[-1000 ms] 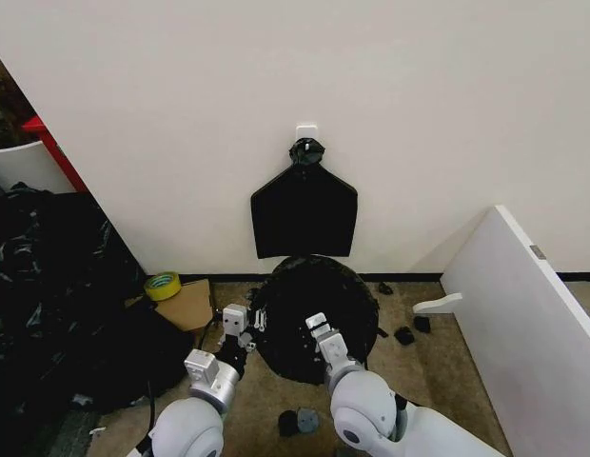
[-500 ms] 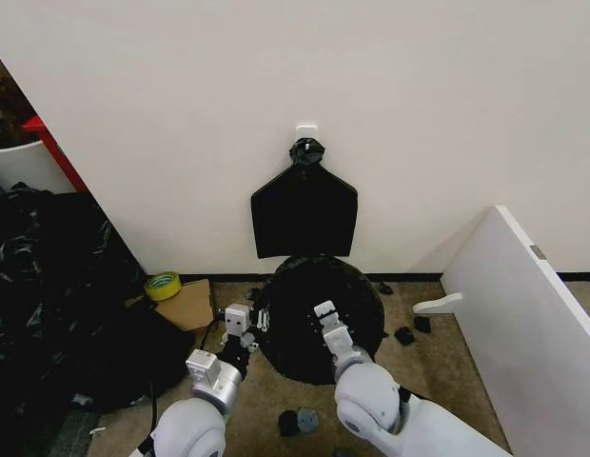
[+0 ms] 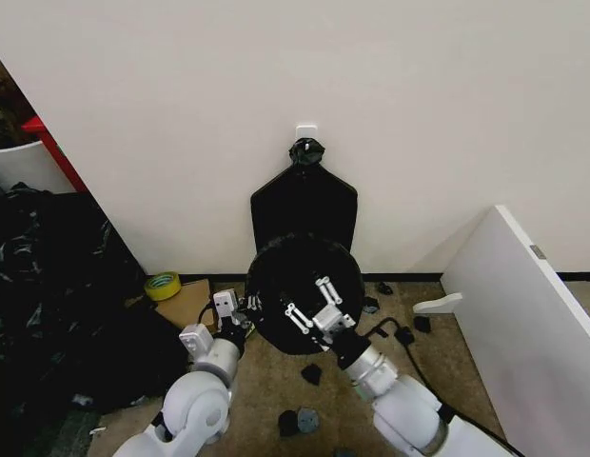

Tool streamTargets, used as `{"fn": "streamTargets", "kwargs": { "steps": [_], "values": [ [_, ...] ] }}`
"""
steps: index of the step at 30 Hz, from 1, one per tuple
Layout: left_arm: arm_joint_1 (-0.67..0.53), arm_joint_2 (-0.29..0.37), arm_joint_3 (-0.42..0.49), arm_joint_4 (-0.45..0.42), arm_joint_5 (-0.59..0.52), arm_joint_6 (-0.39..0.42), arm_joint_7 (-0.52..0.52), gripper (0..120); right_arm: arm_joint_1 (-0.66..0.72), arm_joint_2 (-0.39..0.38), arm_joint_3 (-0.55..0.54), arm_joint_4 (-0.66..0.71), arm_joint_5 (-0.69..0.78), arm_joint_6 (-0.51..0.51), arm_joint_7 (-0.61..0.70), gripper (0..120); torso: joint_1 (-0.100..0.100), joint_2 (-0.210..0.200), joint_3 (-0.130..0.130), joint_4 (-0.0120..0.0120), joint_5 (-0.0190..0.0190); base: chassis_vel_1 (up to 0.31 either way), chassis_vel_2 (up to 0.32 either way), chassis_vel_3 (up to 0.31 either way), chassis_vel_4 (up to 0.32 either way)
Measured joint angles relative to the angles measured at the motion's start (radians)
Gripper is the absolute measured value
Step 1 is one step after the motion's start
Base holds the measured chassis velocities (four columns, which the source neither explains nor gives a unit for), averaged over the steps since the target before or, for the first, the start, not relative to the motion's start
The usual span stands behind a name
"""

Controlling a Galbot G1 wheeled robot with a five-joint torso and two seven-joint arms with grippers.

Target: Place the garbage bag over the trash bin.

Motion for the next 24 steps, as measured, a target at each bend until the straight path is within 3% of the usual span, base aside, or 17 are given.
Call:
{"fn": "streamTargets", "kwargs": {
  "steps": [2,9,12,16,24],
  "values": [
    [-0.005,-0.038,-0.011,-0.007,-0.094,0.075,-0.061,1,-0.024,0.009,0.014,0.017,-0.034,-0.006,0.108,73,0.0,0.0,0.0,-0.0003,-0.0001,0.0,0.0,0.0,0.0],
    [-0.007,-0.083,-0.028,-0.014,-0.208,0.18,-0.189,1,-0.069,0.016,0.022,0.035,-0.09,-0.057,0.248,98,0.0,0.0,0.0,-0.0002,0.0,0.0,0.0,0.0,0.0],
    [-0.008,-0.091,-0.052,-0.016,-0.249,0.212,-0.227,1,-0.07,0.018,0.022,0.037,-0.089,-0.073,0.265,100,0.0,0.0,0.0,-0.0003,-0.0001,0.0,0.0,0.0,0.0],
    [-0.018,-0.103,-0.154,-0.015,-0.354,0.27,-0.312,1,-0.074,0.023,0.021,0.033,-0.087,-0.092,0.289,100,0.0,0.0,0.0,0.0,-0.0001,0.0,0.0,0.0,0.0],
    [-0.009,-0.084,-0.218,0.003,-0.39,0.275,-0.345,1,-0.103,0.02,0.016,0.019,-0.092,-0.144,0.341,100,0.0,0.0,0.0,0.0,-0.0002,0.0,0.0,0.0,0.0]
  ]
}}
